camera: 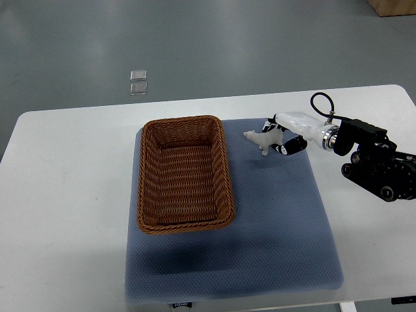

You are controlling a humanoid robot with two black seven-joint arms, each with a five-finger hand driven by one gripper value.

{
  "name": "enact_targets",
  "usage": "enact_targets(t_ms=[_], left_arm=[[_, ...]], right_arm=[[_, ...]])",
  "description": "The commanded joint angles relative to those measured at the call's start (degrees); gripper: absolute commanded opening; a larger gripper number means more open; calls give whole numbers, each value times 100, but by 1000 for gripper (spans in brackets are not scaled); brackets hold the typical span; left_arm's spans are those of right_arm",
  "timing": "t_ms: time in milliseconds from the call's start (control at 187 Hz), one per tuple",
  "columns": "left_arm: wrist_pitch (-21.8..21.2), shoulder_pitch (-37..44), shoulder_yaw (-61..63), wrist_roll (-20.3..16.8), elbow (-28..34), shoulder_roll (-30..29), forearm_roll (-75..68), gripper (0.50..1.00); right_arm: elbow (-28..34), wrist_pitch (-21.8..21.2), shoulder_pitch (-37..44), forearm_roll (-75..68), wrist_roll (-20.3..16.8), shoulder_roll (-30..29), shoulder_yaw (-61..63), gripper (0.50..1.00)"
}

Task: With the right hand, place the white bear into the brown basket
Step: 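Lift the white bear with the right hand and carry it over the basket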

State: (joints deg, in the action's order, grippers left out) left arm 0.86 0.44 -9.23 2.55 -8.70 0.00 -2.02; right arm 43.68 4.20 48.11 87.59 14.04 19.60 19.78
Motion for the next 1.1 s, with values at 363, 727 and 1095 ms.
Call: enact_targets(t_ms=[363,727,1095], left_arm=[[2,0,0,0,0,0,0,1000],[-7,0,0,0,0,0,0,1000],[2,0,0,0,0,0,0,1000]], right_arm=[[308,300,234,-49,37,97,26,500],[1301,248,1078,-58,406,61,-9,500],[1380,177,1464,48,837,-967,-1098,500]])
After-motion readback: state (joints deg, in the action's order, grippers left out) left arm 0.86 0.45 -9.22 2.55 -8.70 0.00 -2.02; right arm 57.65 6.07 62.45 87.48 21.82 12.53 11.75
